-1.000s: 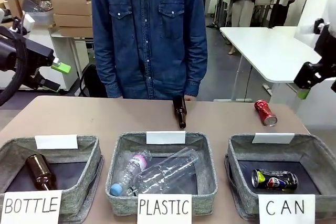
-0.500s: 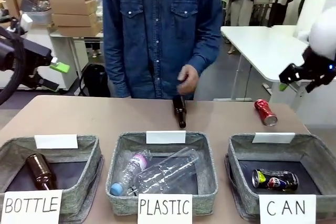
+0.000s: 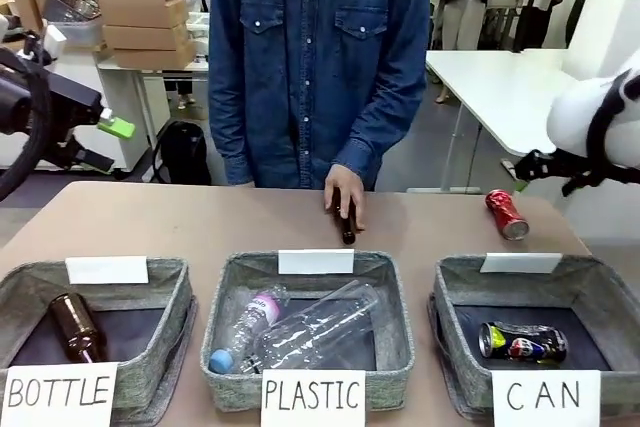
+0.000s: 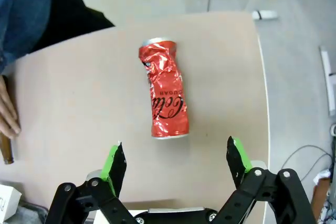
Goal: Sort the can waste into the basket.
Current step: Pick up the can waste from the table and place it in the right Fabric basket.
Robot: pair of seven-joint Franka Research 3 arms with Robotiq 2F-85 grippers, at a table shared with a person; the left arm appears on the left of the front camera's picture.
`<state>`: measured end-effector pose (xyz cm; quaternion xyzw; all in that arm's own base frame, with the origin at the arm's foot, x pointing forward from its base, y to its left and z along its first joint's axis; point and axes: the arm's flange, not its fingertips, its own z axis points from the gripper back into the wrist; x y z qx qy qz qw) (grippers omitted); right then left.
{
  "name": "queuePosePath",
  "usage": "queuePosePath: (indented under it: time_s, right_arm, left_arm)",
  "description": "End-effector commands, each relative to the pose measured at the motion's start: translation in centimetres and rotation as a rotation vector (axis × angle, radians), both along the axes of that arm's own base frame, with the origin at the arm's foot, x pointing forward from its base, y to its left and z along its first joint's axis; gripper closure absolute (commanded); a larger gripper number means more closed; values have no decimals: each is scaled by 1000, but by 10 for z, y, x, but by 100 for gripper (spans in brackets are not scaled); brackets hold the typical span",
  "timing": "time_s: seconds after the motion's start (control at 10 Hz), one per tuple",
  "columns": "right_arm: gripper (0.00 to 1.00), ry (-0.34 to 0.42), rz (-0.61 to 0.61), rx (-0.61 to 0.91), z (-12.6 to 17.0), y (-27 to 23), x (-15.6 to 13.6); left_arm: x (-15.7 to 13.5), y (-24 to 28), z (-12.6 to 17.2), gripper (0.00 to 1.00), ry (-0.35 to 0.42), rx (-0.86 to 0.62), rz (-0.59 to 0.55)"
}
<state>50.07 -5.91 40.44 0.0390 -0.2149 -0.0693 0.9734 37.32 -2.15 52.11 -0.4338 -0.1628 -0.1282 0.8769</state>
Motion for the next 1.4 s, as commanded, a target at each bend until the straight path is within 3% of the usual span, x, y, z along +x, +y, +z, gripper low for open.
queuePosePath:
  time_s: [0.0,0.1,0.3,0.6,1.3]
  right_arm:
    - [0,24,150,-56,-15,1,3]
    - [0,-24,214,-73,-33,7,16]
    - [0,-3,248,-32,-61,10,40]
    - [0,37,192,-85,-100,12,65]
    - [0,3,191,-46,-110,4,75]
  left_arm:
    - [-1,1,1,0,1,7,1]
    - [-1,1,1,0,1,7,1]
    - [-1,1,1,0,1,7,1]
    - [-1,1,1,0,1,7,1]
    - [-1,1,1,0,1,7,1]
